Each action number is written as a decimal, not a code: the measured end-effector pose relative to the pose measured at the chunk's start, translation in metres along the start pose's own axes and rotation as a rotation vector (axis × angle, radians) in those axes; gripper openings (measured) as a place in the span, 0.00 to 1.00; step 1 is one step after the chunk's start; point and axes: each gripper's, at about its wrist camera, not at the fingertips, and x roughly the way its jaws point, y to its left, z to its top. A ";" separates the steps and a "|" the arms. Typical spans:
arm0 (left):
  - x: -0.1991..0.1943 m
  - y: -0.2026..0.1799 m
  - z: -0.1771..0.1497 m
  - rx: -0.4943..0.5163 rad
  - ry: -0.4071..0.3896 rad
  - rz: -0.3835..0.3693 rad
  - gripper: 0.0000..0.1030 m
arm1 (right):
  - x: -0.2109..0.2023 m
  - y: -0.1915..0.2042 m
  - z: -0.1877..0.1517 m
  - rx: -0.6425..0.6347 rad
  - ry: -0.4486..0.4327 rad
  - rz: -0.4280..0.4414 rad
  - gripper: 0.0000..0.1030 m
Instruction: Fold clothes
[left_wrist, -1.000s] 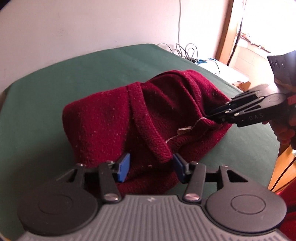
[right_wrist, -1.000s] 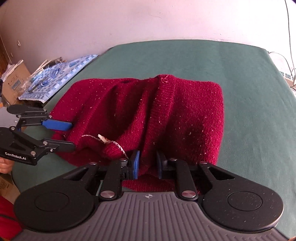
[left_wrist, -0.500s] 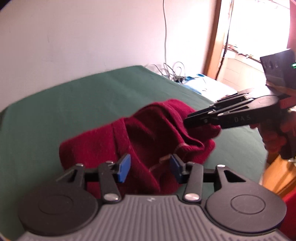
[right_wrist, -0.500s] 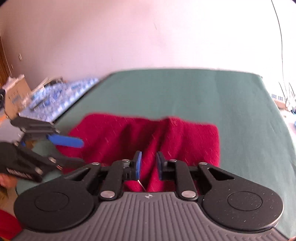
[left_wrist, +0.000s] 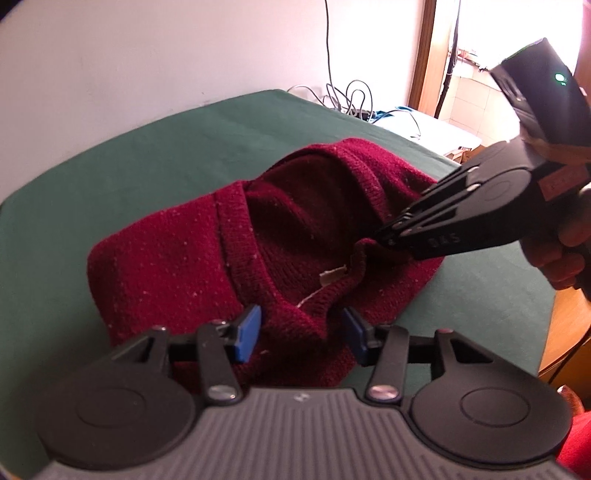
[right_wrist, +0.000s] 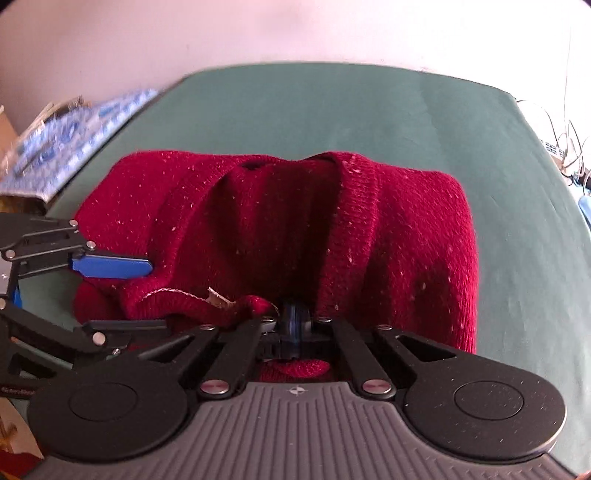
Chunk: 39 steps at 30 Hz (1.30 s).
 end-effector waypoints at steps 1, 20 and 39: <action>0.002 -0.002 0.002 -0.003 0.004 0.002 0.59 | 0.001 0.003 0.000 -0.011 0.001 -0.011 0.00; 0.010 -0.049 0.008 -0.205 -0.004 0.233 0.61 | -0.026 -0.026 0.000 -0.041 -0.055 0.114 0.17; -0.039 -0.093 -0.022 -0.499 -0.032 0.347 0.69 | -0.020 -0.152 0.047 -0.004 -0.039 0.267 0.40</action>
